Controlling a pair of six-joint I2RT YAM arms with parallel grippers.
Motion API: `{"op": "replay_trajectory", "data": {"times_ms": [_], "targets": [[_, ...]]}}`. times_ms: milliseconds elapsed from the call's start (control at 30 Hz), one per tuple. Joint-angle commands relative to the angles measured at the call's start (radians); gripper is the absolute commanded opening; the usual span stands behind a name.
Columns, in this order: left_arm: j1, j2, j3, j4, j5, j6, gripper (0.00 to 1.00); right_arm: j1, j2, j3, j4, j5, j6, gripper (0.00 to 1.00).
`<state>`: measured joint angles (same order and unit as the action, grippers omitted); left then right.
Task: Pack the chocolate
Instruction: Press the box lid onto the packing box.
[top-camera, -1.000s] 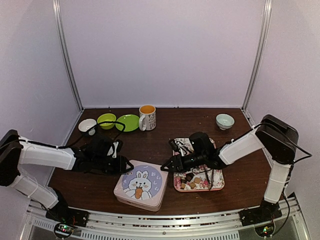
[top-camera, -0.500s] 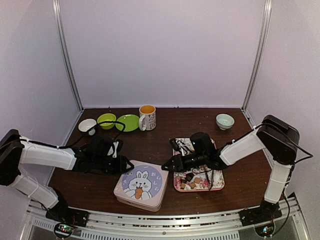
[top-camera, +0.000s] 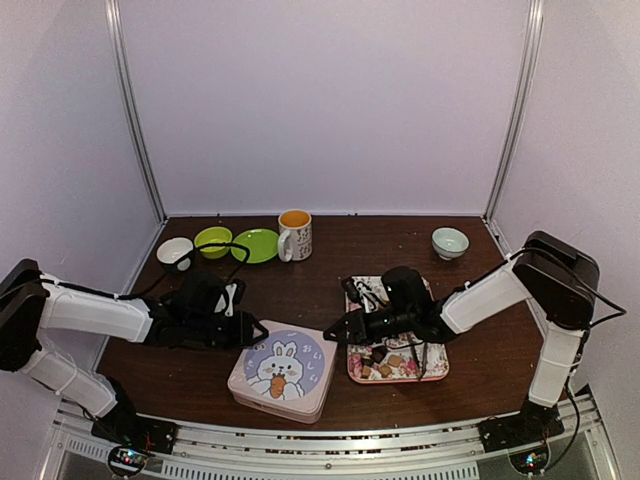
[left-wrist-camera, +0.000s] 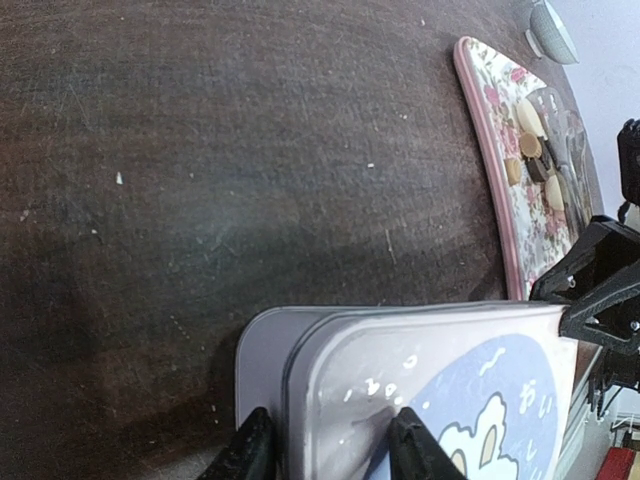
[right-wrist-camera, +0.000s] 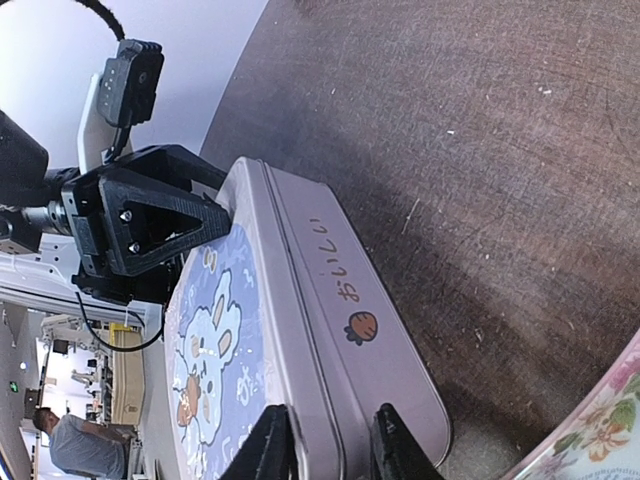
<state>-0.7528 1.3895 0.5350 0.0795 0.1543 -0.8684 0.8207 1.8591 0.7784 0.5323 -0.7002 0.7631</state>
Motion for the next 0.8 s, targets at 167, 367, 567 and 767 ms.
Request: {"op": "replay_trajectory", "data": {"times_ms": [167,367,567,767], "targets": [[-0.014,0.034,-0.032,-0.067,-0.013,-0.002,0.4,0.02,0.063,-0.109,-0.043,0.001,0.173,0.2],[-0.016,0.034,-0.041,-0.058,-0.014,-0.007,0.4,0.021,0.066,-0.153,0.101,-0.007,0.286,0.17],[-0.016,0.033,-0.045,-0.055,-0.016,-0.005,0.4,0.02,0.07,-0.158,0.122,0.002,0.304,0.16],[-0.016,0.02,-0.012,-0.091,-0.035,0.016,0.41,0.017,-0.042,-0.094,-0.124,0.068,0.154,0.23]]}}
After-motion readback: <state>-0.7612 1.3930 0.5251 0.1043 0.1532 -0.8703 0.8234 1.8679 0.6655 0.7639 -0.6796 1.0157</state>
